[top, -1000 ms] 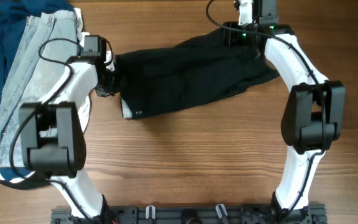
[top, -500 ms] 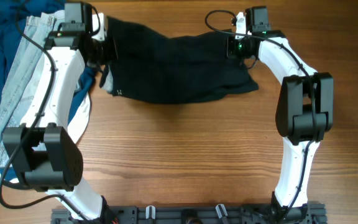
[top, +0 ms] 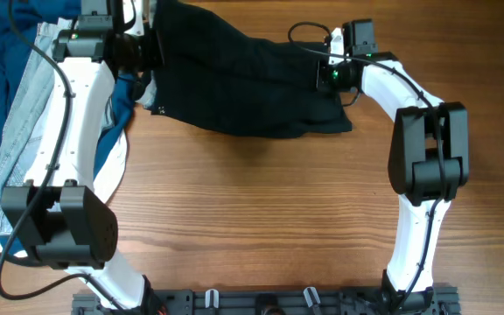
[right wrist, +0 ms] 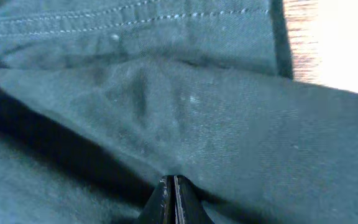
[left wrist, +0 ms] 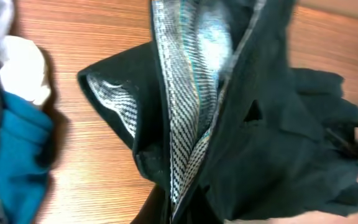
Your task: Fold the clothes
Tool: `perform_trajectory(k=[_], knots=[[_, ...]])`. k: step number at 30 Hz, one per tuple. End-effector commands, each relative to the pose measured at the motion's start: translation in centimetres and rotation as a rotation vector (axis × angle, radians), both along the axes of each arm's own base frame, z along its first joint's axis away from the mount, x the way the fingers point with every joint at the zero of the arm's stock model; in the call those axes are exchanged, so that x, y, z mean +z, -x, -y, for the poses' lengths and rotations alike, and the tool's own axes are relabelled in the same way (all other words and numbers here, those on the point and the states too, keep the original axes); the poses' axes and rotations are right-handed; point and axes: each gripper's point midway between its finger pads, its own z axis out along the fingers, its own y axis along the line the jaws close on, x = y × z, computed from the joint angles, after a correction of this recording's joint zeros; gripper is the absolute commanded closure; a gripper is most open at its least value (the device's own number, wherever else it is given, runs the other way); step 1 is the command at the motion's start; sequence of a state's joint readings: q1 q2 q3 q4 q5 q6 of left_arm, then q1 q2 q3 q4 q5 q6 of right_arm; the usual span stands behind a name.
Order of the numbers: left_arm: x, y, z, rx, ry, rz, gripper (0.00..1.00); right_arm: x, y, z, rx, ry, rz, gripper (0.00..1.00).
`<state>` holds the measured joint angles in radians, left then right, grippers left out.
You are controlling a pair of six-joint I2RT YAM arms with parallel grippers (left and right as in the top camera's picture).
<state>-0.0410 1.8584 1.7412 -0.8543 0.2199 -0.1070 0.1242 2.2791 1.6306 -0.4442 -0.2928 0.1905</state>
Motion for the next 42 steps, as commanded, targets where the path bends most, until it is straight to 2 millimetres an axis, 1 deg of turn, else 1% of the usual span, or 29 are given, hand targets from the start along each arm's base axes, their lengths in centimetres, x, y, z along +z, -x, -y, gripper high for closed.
perform_trajectory(k=[1,4,5,7,9,12,14,16,18,19,20,21,24,27,30,31,33,34,35,36,37,39,42], knots=[[2.3,0.2,5.9,-0.119,0.064,0.058,0.96,-2.5,2.0,-0.9,-0.002,-0.034,-0.084,0.96],[2.1,0.5,10.4,-0.177,0.089,0.070,0.96,-2.3,1.9,-1.2,-0.008,-0.056,-0.084,0.96],[2.0,0.6,12.3,-0.192,0.104,0.074,0.96,-2.3,1.9,-1.4,-0.003,-0.066,-0.083,0.96],[1.5,0.6,15.6,-0.209,0.134,0.082,0.96,-1.8,1.9,-2.3,0.022,-0.117,-0.078,0.96],[1.0,0.3,17.7,-0.203,0.152,0.088,0.96,-1.5,1.9,-2.8,0.038,-0.148,-0.072,0.96],[-0.5,0.3,20.7,-0.197,0.194,0.069,0.96,-1.3,1.8,-2.9,0.040,-0.156,-0.070,0.96],[-1.9,0.3,22.1,-0.192,0.212,0.043,0.96,-0.8,1.8,-3.1,0.049,-0.179,-0.063,0.96],[-3.4,0.3,23.2,-0.187,0.219,0.022,0.96,0.3,1.4,-3.3,0.061,-0.210,-0.044,0.96],[-4.9,0.1,24.2,-0.189,0.224,0.008,0.96,2.9,0.7,-3.3,0.054,-0.268,-0.014,0.95],[-5.4,0.0,24.6,-0.188,0.227,0.004,0.96,5.2,0.1,-3.1,0.042,-0.310,0.016,0.96],[-6.0,-0.2,25.0,-0.191,0.230,0.005,0.96,7.9,-0.5,-2.7,0.036,-0.351,0.056,0.96],[-6.3,-0.3,25.3,-0.190,0.235,0.006,0.96,9.6,-0.9,-2.2,0.022,-0.372,0.080,0.96],[-6.9,-0.6,25.9,-0.188,0.246,0.009,0.96,16.4,-1.6,0.1,-0.026,-0.452,0.179,0.96],[-6.7,-0.8,26.3,-0.195,0.254,0.026,0.96,22.0,-1.4,3.4,-0.101,-0.484,0.271,0.96],[-6.4,-0.7,27.0,-0.207,0.261,0.040,0.96,26.1,-0.7,6.6,-0.146,-0.477,0.360,0.96],[-6.2,-0.7,27.3,-0.213,0.264,0.048,0.96,26.9,-0.5,7.4,-0.159,-0.473,0.377,0.96],[-5.8,-0.5,28.3,-0.231,0.276,0.070,0.96,27.5,0.0,8.9,-0.188,-0.464,0.384,0.96],[-5.6,-0.5,28.8,-0.240,0.282,0.082,0.96,27.3,0.1,9.4,-0.199,-0.464,0.376,0.96],[-5.3,-0.4,29.3,-0.250,0.288,0.094,0.90,27.1,0.2,9.7,-0.209,-0.462,0.364,0.96],[-5.1,-0.3,29.8,-0.261,0.295,0.106,0.63,26.8,0.3,9.9,-0.208,-0.455,0.356,0.96],[-4.8,-0.1,30.4,-0.271,0.302,0.118,0.00,26.5,0.4,9.9,-0.200,-0.444,0.353,0.96],[-4.2,0.1,31.5,-0.288,0.311,0.146,0.00,26.1,0.6,10.1,-0.203,-0.423,0.343,0.96],[-3.7,0.2,32.3,-0.297,0.317,0.173,0.00,25.9,0.6,10.2,-0.205,-0.415,0.342,0.96]])
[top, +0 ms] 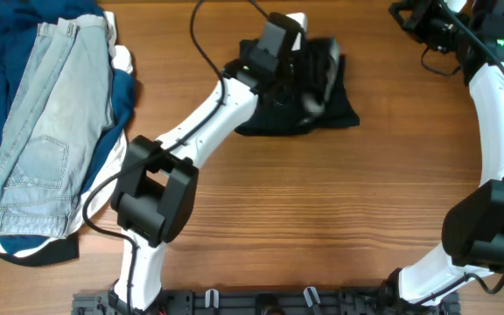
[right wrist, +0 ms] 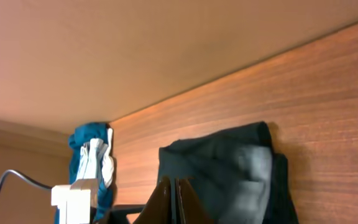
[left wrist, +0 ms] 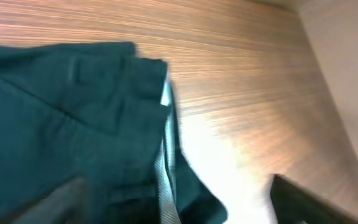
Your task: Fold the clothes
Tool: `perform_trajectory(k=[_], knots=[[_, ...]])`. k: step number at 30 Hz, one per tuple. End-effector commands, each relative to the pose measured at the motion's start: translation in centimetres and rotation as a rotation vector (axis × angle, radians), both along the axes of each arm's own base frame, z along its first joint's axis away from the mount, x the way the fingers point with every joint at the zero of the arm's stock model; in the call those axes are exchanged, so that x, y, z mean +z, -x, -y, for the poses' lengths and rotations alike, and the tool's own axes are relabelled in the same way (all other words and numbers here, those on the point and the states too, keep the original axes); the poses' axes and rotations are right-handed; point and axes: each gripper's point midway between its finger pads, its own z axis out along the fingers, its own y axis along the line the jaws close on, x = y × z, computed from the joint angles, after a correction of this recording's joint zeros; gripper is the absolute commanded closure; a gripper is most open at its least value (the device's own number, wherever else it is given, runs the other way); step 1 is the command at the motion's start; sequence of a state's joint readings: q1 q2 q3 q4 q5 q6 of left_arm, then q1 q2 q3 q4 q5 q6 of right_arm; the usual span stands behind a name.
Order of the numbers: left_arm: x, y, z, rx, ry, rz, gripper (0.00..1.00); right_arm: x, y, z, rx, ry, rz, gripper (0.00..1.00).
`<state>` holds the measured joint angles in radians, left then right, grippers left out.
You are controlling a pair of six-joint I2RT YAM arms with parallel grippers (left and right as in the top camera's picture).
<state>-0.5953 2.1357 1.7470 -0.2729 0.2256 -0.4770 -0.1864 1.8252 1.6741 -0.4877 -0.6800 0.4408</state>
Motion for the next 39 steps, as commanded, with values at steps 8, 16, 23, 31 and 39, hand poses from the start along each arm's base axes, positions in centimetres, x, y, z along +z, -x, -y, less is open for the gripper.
perform_trajectory(k=[8,16,23,31,39], knots=[[4.1,-2.8,-5.7,0.126,-0.037,0.065,0.00,-3.4,0.5,0.3,0.055,0.150,-0.037,0.77],[6.1,-3.2,-24.3,0.435,-0.123,-0.118,0.00,-13.1,1.9,-2.4,0.241,0.290,-0.227,0.05],[3.1,-0.5,-33.0,0.557,-0.207,-0.308,0.01,-23.3,1.9,-5.0,0.301,0.385,-0.402,0.00],[2.7,-0.1,-34.4,0.599,-0.278,-0.315,0.00,-26.8,1.8,-6.0,0.279,0.474,-0.457,0.00],[2.4,0.5,-34.4,0.595,-0.286,-0.339,0.00,-29.6,5.1,-12.2,0.293,0.373,-0.622,0.01]])
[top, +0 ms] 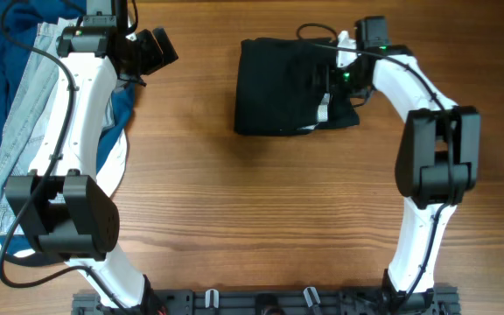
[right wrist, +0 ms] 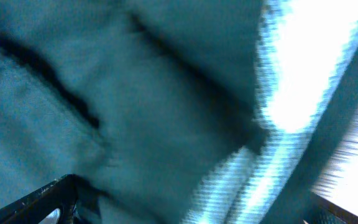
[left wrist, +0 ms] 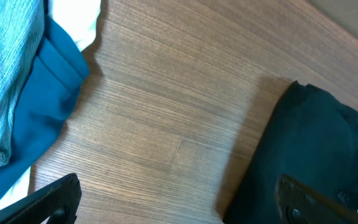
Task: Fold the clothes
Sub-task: 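Drag the folded shorts to the back right corner with the right gripper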
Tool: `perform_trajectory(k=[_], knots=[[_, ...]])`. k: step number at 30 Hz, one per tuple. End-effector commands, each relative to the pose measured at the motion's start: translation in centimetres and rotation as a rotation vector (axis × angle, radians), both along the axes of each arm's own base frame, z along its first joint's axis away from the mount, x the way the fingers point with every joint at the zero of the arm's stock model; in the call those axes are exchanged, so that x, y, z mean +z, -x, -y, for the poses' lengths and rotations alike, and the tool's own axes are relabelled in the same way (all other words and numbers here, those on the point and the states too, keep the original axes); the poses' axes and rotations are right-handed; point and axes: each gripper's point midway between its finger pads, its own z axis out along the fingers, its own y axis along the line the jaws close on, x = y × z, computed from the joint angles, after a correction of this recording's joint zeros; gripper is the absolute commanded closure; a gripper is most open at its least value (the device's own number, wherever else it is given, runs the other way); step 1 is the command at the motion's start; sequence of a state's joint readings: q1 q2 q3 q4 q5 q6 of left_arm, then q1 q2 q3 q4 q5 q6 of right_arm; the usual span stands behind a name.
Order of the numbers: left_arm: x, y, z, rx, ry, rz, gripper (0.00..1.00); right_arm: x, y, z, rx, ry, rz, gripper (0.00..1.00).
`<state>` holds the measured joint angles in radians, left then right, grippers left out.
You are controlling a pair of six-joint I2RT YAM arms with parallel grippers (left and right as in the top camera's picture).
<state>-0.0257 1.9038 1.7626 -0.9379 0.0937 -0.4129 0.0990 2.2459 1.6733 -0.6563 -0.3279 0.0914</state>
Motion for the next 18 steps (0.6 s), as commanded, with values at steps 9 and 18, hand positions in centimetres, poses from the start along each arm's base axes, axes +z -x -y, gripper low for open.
perform_trajectory(k=[9,18], knots=[[0.0,0.5,0.0,-0.013,-0.023,-0.014,0.00,-3.5,1.9,-4.3,-0.294,-0.226,-0.267,0.95],[0.0,0.5,0.3,-0.019,-0.023,-0.015,0.00,5.5,-4.1,-3.9,-0.313,-0.792,-0.176,0.96]])
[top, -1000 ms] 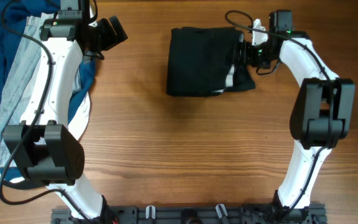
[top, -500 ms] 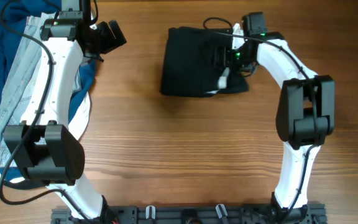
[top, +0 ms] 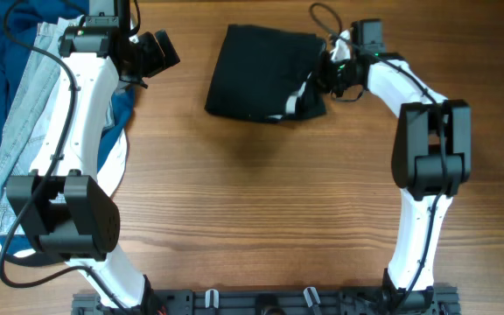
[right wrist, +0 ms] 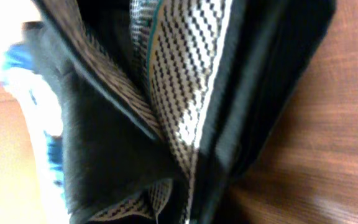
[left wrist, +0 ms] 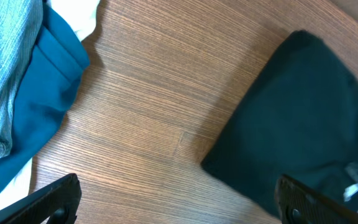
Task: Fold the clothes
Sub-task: 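Drag the folded shorts to the back right corner with the right gripper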
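Note:
The black garment [top: 261, 74] lies folded and skewed at the back middle of the table; it also fills the right of the left wrist view [left wrist: 303, 106]. Its checkered lining [right wrist: 185, 81] shows close up at the right edge. My right gripper [top: 329, 72] is at that right edge, shut on the cloth, with its fingertips buried in the fabric. Over bare wood to the left of the garment, my left gripper [top: 166, 54] stands wide open and holds nothing; one of its fingers [left wrist: 48, 199] shows at the lower left of its own view.
A pile of other clothes sits at the table's left edge: light jeans [top: 24, 114] on top of blue cloth and a white piece [top: 116, 166]. The wooden table [top: 252, 201] stretches forward. The arm bases stand at the front edge.
The black garment now lies further left and turned askew. My right gripper, open over it before, is now shut on its right edge. The left gripper has stayed put.
First both grippers held the black garment spread along the back. Then the left arm was over at the right with the garment doubled up and the right gripper was away. Later the left gripper was back at the left, open, and the right gripper took the fold's edge.

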Tool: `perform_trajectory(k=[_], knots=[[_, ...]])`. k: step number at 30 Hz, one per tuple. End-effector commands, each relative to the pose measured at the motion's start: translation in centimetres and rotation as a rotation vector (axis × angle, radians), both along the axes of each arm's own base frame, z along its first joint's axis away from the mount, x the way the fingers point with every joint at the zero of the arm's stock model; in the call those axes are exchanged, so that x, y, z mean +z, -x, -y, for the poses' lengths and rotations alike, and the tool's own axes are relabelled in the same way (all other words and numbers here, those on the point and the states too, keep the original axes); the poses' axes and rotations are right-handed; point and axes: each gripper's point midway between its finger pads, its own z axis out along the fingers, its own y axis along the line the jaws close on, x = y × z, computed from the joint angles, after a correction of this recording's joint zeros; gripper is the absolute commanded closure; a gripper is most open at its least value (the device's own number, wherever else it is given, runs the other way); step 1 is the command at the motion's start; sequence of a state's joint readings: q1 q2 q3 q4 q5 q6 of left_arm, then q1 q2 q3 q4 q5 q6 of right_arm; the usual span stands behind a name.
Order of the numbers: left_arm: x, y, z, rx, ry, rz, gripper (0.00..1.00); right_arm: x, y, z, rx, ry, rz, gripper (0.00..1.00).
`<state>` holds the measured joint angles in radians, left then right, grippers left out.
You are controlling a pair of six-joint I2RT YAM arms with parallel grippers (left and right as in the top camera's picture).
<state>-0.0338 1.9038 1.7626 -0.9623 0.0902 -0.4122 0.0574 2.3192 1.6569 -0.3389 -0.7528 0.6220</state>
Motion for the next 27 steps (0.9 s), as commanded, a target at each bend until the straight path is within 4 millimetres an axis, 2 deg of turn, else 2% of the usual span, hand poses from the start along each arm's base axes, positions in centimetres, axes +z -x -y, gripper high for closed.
perform_trajectory(k=[1,3,7,11,12,19,24,27], knots=[[0.3,-0.1,0.0,-0.012,-0.019,0.010,0.00,4.6,-1.4,1.4,-0.073,-0.267,-0.049,0.96],[0.3,-0.1,0.0,-0.012,-0.019,0.010,0.00,6.4,-2.5,3.2,-0.139,-0.298,-0.035,0.96],[0.3,-0.1,0.0,-0.012,-0.019,0.010,0.00,9.6,-4.4,8.4,-0.328,-0.305,-0.007,0.96],[0.3,-0.1,0.0,-0.012,-0.019,0.010,0.00,11.6,-5.3,15.0,-0.523,-0.283,0.026,0.96],[0.3,-0.1,0.0,-0.012,-0.019,0.010,0.00,12.4,-5.3,18.6,-0.602,-0.281,0.043,0.96],[0.3,-0.1,0.0,-0.012,-0.019,0.011,0.00,12.4,-3.8,29.2,-0.813,-0.269,0.062,0.96],[0.3,-0.1,0.0,-0.012,-0.019,0.011,0.00,11.5,-2.4,34.7,-0.958,-0.212,0.062,0.96],[0.3,-0.1,0.0,-0.011,-0.019,0.010,0.00,10.4,-1.7,36.7,-1.043,-0.149,0.036,0.96]])
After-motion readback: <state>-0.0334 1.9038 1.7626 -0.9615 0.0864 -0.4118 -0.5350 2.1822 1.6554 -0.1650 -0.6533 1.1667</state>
